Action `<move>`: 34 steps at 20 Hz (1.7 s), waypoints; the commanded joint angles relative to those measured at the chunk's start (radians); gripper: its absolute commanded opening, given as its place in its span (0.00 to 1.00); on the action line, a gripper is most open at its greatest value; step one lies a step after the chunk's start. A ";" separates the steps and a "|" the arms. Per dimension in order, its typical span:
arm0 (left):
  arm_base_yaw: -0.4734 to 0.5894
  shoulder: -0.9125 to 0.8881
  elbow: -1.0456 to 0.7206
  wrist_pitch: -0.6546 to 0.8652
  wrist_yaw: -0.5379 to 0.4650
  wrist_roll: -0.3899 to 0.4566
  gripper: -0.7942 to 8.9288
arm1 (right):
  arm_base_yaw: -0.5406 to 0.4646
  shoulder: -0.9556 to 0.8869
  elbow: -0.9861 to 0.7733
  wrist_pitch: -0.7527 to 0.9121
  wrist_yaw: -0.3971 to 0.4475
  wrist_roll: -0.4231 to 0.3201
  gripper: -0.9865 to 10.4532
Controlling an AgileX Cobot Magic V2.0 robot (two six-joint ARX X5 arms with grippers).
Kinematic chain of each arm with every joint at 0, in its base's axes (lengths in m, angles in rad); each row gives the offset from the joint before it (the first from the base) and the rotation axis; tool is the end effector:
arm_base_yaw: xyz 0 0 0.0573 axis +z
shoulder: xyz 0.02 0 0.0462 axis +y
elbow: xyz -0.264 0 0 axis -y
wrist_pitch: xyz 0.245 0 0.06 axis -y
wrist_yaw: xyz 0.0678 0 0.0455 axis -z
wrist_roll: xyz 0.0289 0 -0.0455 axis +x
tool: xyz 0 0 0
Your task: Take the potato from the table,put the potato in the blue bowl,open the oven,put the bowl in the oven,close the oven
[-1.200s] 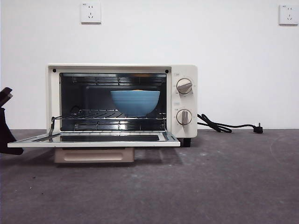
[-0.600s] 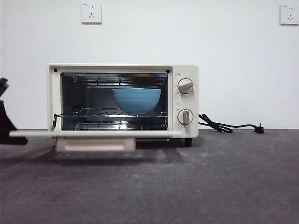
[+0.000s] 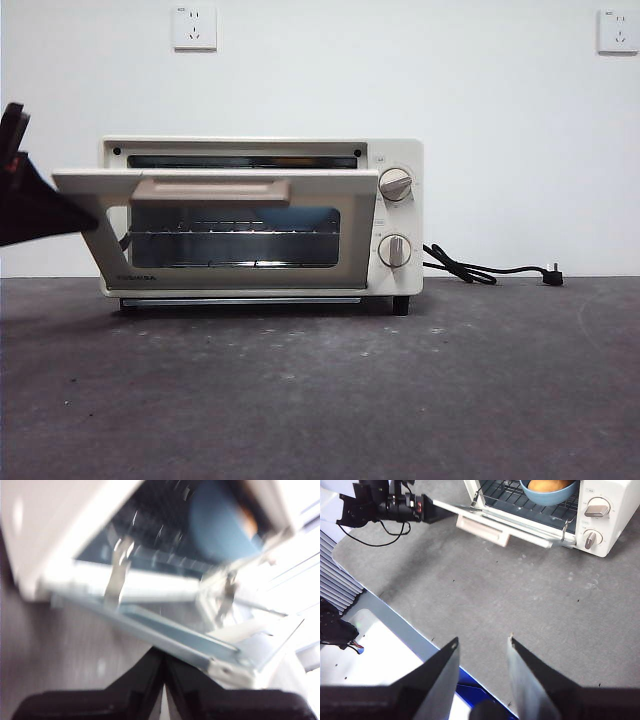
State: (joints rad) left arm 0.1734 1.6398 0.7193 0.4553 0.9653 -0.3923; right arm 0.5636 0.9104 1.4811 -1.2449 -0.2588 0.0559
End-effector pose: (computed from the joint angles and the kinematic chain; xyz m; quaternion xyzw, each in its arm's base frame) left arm 0.3090 0.0300 0.1704 -0.2969 0.2636 -0.3303 0.8564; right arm 0.0862 0.0632 0.4351 -0.0260 0.3373 0.3679 0.8661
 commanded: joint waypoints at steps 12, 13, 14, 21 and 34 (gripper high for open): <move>-0.005 -0.017 0.127 0.013 -0.019 -0.086 0.07 | 0.002 -0.001 -0.001 0.001 0.003 0.006 0.22; -0.006 -0.025 0.127 0.002 -0.019 -0.086 0.07 | 0.002 -0.001 -0.001 0.001 0.003 0.006 0.22; -0.006 -0.037 0.127 -0.016 -0.020 -0.082 0.07 | 0.002 -0.001 -0.001 0.001 0.003 0.006 0.22; -0.018 -0.192 0.128 -0.224 -0.042 0.008 0.07 | 0.002 0.001 -0.001 0.001 0.002 0.005 0.22; -0.110 -0.712 0.138 -0.877 -0.284 0.256 0.07 | 0.002 0.033 -0.001 0.002 -0.005 -0.031 0.22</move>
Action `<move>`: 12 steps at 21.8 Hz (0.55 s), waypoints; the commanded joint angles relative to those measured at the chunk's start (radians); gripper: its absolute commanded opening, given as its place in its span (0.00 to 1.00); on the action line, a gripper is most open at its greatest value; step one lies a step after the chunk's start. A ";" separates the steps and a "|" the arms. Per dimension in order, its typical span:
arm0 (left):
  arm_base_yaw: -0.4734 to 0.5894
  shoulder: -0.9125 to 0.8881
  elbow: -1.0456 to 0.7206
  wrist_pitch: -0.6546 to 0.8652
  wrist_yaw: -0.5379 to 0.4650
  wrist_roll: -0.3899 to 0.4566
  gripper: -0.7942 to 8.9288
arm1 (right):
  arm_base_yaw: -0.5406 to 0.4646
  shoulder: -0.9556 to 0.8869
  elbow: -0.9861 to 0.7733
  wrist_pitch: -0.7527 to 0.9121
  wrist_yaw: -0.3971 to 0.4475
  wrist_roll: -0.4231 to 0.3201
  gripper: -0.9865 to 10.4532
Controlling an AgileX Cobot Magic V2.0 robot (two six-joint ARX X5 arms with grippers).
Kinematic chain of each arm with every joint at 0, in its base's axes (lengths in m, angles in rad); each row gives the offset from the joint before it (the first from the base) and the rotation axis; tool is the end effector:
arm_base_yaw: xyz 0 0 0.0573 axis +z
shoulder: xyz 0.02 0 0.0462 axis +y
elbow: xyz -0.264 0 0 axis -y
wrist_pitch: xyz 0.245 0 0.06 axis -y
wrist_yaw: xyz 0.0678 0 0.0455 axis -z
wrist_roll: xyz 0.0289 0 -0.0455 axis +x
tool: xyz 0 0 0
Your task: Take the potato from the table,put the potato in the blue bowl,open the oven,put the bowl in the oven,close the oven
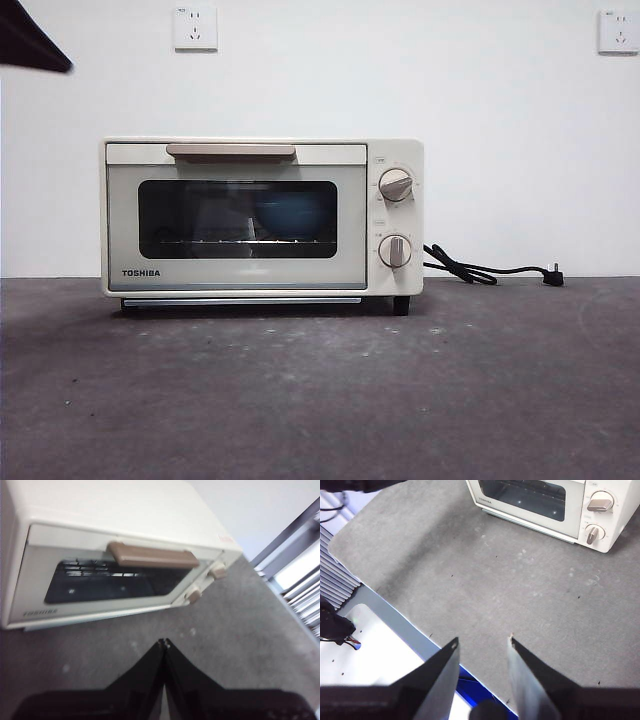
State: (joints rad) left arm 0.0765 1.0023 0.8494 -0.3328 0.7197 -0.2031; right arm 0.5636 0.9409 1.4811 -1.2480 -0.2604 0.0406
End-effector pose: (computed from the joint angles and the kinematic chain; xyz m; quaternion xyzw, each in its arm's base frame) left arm 0.2092 -0.0031 0.3062 -0.1861 0.2516 -0.2828 0.9067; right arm 0.0945 0.0685 0.4321 -0.0349 0.3501 0.3686 0.8604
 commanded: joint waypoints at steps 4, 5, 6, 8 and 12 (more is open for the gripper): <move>-0.029 -0.211 0.042 -0.262 -0.118 0.105 0.07 | 0.002 0.016 -0.001 0.005 -0.003 -0.019 0.22; -0.032 -0.241 0.060 -0.311 -0.143 0.116 0.07 | 0.002 0.019 -0.001 0.005 -0.003 -0.024 0.22; -0.032 -0.265 0.079 -0.358 -0.164 0.129 0.07 | 0.002 0.021 -0.001 0.005 -0.003 -0.030 0.22; -0.032 -0.303 0.123 -0.439 -0.207 0.153 0.07 | 0.002 0.022 -0.001 0.005 -0.003 -0.039 0.22; -0.032 -0.341 0.226 -0.584 -0.277 0.191 0.07 | 0.002 0.023 -0.001 0.005 -0.003 -0.061 0.22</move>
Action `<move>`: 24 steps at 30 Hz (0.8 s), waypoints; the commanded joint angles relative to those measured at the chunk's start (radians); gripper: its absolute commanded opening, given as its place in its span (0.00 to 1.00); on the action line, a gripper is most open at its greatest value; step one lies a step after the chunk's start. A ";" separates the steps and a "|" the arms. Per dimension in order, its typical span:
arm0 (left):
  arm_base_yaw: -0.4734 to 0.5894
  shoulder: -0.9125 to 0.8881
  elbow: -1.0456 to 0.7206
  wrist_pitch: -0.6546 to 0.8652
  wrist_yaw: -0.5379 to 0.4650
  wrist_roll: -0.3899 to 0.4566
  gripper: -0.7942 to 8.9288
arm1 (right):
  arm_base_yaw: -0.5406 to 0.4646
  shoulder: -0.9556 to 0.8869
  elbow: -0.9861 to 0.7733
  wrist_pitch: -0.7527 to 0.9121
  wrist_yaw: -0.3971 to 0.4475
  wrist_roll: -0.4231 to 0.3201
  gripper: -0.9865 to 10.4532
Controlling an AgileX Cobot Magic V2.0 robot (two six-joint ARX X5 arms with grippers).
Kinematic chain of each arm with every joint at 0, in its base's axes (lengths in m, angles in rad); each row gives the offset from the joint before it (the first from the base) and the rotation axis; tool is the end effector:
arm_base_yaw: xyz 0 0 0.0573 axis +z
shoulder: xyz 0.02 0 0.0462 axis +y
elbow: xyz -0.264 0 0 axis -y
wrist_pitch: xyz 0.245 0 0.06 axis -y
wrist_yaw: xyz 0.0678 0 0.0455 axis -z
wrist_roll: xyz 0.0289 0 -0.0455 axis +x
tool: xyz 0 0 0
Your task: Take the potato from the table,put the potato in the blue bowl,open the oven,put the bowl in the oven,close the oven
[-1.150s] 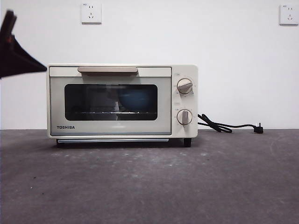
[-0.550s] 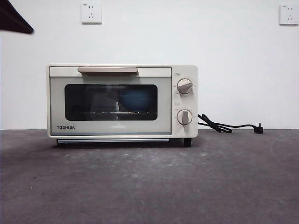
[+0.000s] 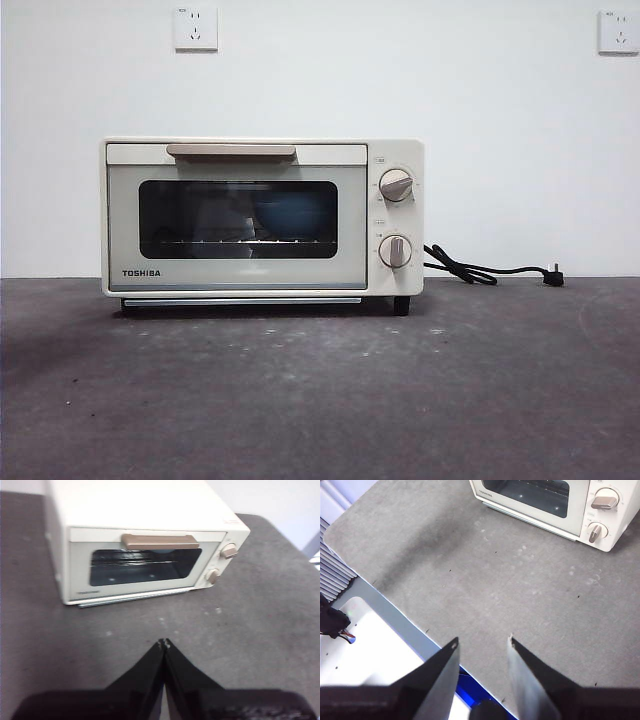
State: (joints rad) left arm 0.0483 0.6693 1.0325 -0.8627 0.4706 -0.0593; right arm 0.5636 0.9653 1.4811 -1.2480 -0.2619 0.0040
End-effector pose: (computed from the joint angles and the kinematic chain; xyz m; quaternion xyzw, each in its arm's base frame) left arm 0.1033 -0.0081 0.3656 -0.0915 0.2448 -0.1959 0.9452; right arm 0.1012 0.0728 0.4296 -0.0521 0.3547 0.3738 0.8554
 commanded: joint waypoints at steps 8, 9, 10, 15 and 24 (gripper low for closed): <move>-0.004 -0.010 0.166 -0.182 -0.027 0.071 0.07 | 0.002 -0.001 -0.001 0.005 -0.003 -0.034 0.22; -0.004 -0.010 0.170 -0.182 -0.026 0.071 0.07 | 0.002 -0.001 -0.001 0.005 -0.003 -0.039 0.22; -0.004 -0.010 0.171 -0.182 -0.026 0.071 0.07 | 0.003 -0.001 -0.001 0.005 -0.004 -0.044 0.21; -0.004 -0.010 0.171 -0.196 -0.026 0.071 0.08 | 0.003 -0.001 -0.001 0.005 -0.058 -0.066 0.07; -0.004 -0.009 0.171 -0.200 -0.026 0.071 0.08 | 0.002 -0.003 -0.001 0.005 -0.051 -0.047 0.09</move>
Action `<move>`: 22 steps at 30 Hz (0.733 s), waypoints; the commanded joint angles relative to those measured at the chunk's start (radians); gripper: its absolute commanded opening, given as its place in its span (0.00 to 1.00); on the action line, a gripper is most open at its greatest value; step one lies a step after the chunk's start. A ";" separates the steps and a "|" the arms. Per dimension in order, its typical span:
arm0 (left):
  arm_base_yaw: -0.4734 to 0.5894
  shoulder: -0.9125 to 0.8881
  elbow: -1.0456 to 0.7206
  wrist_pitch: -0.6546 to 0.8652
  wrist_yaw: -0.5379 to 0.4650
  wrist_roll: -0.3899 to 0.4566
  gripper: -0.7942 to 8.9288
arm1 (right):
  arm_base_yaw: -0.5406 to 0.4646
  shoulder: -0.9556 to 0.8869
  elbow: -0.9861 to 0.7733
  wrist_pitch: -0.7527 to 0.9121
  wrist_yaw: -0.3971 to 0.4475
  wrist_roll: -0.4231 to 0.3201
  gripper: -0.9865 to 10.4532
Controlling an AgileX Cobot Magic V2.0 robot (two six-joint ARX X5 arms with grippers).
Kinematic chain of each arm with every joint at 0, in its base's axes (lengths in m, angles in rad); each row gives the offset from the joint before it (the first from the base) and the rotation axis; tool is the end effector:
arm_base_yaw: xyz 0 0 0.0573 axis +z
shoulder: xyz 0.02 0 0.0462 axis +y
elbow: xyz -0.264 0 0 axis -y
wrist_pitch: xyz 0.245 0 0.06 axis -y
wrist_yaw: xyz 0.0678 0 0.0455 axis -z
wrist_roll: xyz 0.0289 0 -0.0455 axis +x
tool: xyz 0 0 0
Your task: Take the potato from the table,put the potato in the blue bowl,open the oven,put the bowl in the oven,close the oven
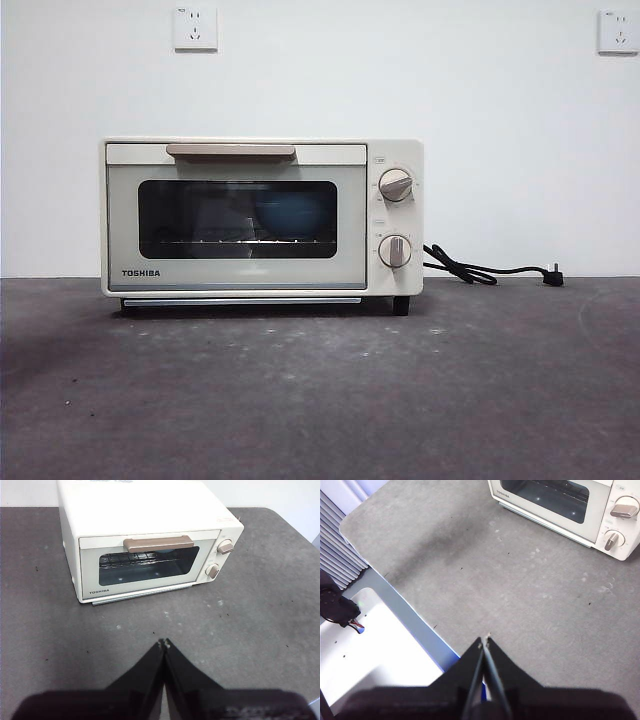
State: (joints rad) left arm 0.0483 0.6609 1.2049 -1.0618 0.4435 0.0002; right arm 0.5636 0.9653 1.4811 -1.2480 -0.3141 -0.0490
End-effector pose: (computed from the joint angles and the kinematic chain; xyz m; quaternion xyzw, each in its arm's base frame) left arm 0.0723 -0.0089 0.3972 -0.0622 0.2483 -0.1898 0.9479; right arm 0.1002 0.0739 0.4299 -0.0652 0.3454 0.4053 0.8439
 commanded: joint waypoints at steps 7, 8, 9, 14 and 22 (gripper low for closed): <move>-0.004 0.000 -0.002 -0.011 0.002 0.008 0.08 | 0.002 -0.005 -0.001 0.005 0.002 0.006 0.09; -0.004 0.000 -0.002 -0.011 0.002 0.008 0.08 | 0.002 -0.005 -0.001 0.005 0.002 0.006 0.09; -0.004 0.003 -0.002 -0.010 0.002 0.008 0.08 | 0.002 -0.005 -0.001 0.005 0.002 0.006 0.09; -0.003 0.013 -0.002 -0.010 0.001 0.008 0.08 | 0.002 -0.004 -0.001 0.005 0.002 0.006 0.09; -0.009 0.039 -0.006 0.054 -0.023 0.065 0.08 | 0.002 -0.005 -0.001 0.005 0.002 0.006 0.09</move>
State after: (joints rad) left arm 0.0433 0.7040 1.2034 -1.0454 0.4324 0.0299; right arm 0.5636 0.9634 1.4811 -1.2480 -0.3134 -0.0490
